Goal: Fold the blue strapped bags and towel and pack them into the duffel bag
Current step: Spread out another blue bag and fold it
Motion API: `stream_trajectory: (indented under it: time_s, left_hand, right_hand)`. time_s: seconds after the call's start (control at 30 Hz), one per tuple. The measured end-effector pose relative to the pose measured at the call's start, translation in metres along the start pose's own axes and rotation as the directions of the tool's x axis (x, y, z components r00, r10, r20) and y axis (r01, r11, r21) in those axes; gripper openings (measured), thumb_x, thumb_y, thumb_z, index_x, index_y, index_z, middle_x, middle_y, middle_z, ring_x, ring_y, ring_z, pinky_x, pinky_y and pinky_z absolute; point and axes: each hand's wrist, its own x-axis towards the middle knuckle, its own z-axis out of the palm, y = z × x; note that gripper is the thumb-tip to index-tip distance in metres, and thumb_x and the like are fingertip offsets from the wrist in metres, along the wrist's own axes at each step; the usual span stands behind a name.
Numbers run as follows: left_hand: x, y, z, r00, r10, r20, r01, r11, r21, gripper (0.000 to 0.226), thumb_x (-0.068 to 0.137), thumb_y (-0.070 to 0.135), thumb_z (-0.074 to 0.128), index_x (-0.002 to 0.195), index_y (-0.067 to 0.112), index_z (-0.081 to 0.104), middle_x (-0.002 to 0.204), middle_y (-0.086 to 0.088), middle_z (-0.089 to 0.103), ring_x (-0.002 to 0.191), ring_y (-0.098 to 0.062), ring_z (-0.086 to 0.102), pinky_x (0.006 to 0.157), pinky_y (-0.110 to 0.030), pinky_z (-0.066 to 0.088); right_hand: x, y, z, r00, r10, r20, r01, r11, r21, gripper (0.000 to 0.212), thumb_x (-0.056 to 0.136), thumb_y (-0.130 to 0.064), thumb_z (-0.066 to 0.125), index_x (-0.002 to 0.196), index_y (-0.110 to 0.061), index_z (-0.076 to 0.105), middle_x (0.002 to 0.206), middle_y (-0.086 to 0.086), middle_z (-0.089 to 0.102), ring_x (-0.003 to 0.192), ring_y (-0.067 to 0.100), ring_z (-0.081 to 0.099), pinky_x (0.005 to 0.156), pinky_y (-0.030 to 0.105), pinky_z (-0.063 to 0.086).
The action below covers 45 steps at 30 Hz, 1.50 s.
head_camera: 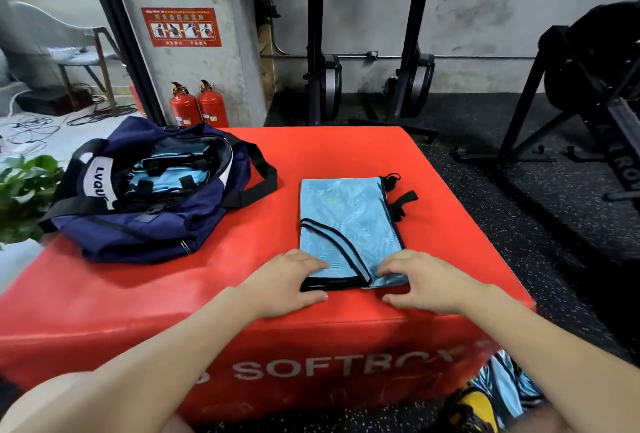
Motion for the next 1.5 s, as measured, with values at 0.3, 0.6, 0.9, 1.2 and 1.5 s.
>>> stream_trajectory:
  time_s: [0.3, 0.6, 0.9, 1.2, 1.5]
  left_hand:
    - [0.009, 0.020, -0.003, 0.995, -0.095, -0.029, 0.099, 0.981, 0.168, 0.076, 0.089, 0.073, 0.049, 0.146, 0.024, 0.046, 0.132, 0.003, 0.058, 0.126, -0.019, 0.050, 0.106, -0.034, 0.041]
    - [0.030, 0.031, -0.012, 0.982, -0.143, -0.124, 0.176, 0.931, 0.320, 0.021, 0.095, 0.025, 0.044, 0.110, 0.016, 0.054, 0.100, -0.007, 0.068, 0.094, -0.034, 0.063, 0.068, -0.037, 0.035]
    - [0.019, 0.003, -0.018, 0.989, -0.055, -0.139, 0.060, 0.998, 0.027, 0.029, 0.091, 0.027, 0.054, 0.118, 0.023, 0.063, 0.102, 0.001, 0.072, 0.093, -0.025, 0.066, 0.079, -0.037, 0.050]
    - [-0.008, 0.025, -0.044, 0.944, -0.187, -0.271, 0.023, 0.858, -0.514, 0.009, 0.087, 0.019, 0.072, 0.088, 0.027, 0.073, 0.069, 0.004, 0.067, 0.058, -0.018, 0.056, 0.060, -0.032, 0.049]
    - [0.040, 0.004, -0.057, 0.844, -0.349, -0.407, 0.083, 0.835, -0.544, 0.009, 0.089, 0.020, 0.071, 0.090, 0.029, 0.072, 0.073, 0.011, 0.068, 0.070, -0.009, 0.062, 0.072, -0.024, 0.051]
  right_hand:
    - [0.016, -0.005, 0.015, 0.981, 0.029, -0.191, -0.046, 0.996, -0.083, 0.016, 0.082, -0.029, 0.063, 0.090, -0.018, 0.072, 0.086, -0.006, 0.066, 0.084, 0.015, 0.059, 0.074, 0.030, 0.047]
    - [0.023, -0.002, 0.004, 0.968, 0.223, -0.113, -0.195, 0.957, 0.216, 0.016, 0.088, -0.031, 0.064, 0.088, -0.027, 0.049, 0.080, -0.009, 0.057, 0.070, 0.011, 0.050, 0.065, 0.027, 0.042]
    - [0.012, 0.008, 0.005, 0.989, -0.022, -0.143, 0.005, 0.993, -0.121, 0.021, 0.087, -0.028, 0.057, 0.107, -0.022, 0.064, 0.094, -0.009, 0.058, 0.098, 0.015, 0.055, 0.079, 0.032, 0.045]
    - [-0.006, -0.008, -0.042, 0.983, 0.176, 0.060, -0.177, 0.782, 0.598, 0.011, 0.076, -0.016, 0.065, 0.077, -0.005, 0.065, 0.064, -0.001, 0.043, 0.062, 0.013, 0.037, 0.059, 0.031, 0.028]
    - [0.050, 0.008, -0.065, 0.918, 0.368, -0.150, -0.176, 0.715, 0.677, 0.017, 0.077, -0.005, 0.064, 0.090, -0.015, 0.069, 0.068, -0.007, 0.056, 0.059, 0.010, 0.043, 0.054, 0.027, 0.033]
